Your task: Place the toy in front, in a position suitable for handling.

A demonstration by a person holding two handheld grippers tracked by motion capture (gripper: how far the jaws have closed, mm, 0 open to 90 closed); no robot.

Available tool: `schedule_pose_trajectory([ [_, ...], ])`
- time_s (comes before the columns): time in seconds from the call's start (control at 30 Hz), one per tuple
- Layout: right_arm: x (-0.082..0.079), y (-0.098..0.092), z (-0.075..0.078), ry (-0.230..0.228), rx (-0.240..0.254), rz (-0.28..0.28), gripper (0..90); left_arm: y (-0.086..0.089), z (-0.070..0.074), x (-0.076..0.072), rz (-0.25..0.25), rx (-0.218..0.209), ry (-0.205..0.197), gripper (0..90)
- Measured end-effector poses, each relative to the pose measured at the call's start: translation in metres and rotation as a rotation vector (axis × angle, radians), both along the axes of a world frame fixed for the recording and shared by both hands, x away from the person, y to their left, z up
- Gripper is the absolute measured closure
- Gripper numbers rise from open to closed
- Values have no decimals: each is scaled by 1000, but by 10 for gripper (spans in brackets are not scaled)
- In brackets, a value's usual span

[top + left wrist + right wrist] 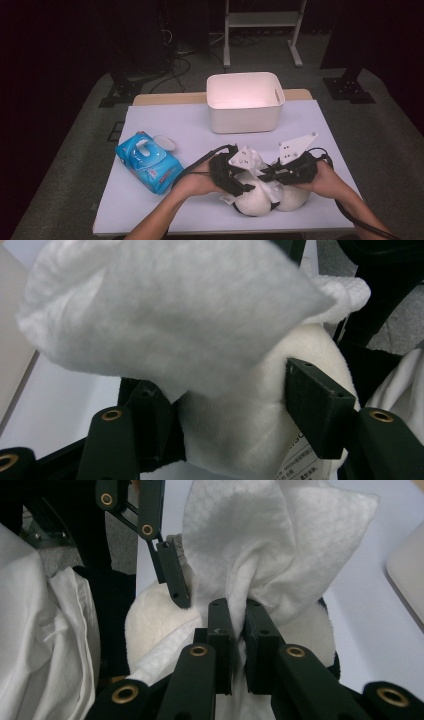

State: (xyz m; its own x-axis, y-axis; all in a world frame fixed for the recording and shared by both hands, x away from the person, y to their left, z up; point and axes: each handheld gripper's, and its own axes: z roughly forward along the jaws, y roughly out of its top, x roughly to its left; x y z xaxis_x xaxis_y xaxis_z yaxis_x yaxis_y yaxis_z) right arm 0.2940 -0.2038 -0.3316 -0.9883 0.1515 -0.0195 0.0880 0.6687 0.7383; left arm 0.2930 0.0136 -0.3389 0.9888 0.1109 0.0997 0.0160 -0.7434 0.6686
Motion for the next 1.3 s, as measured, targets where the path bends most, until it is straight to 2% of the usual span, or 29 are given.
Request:
schedule_pose_trajectory([
  [0.1, 1, -5, -1, 9, 0, -4, 830, 0, -1, -1, -5, -10, 5, 382],
  [0.37, 5, -39, -18, 53, -28, -98, 829, -3, -1, -2, -12, -7, 3, 381],
  [0.57, 8, -30, -10, 21, -51, -84, 827, -3, 0, -4, -16, 10, -4, 382],
  [0.67, 10, -32, -11, 34, -59, -79, 827, -2, -1, -4, -23, 2, -1, 381],
  [0.73, 12, -36, -12, 32, -78, -96, 826, -2, 0, -5, -30, 5, -2, 380],
  [0.9, 16, -51, -14, 64, -55, -130, 826, -5, 1, -5, -40, 8, -1, 374],
  [1.13, 7, -46, -21, 59, -52, -120, 830, -1, 11, 4, -31, 4, 59, 279],
  [1.3, -5, -45, -22, 63, -36, -100, 831, -5, 15, 10, -35, 9, 109, 212],
])
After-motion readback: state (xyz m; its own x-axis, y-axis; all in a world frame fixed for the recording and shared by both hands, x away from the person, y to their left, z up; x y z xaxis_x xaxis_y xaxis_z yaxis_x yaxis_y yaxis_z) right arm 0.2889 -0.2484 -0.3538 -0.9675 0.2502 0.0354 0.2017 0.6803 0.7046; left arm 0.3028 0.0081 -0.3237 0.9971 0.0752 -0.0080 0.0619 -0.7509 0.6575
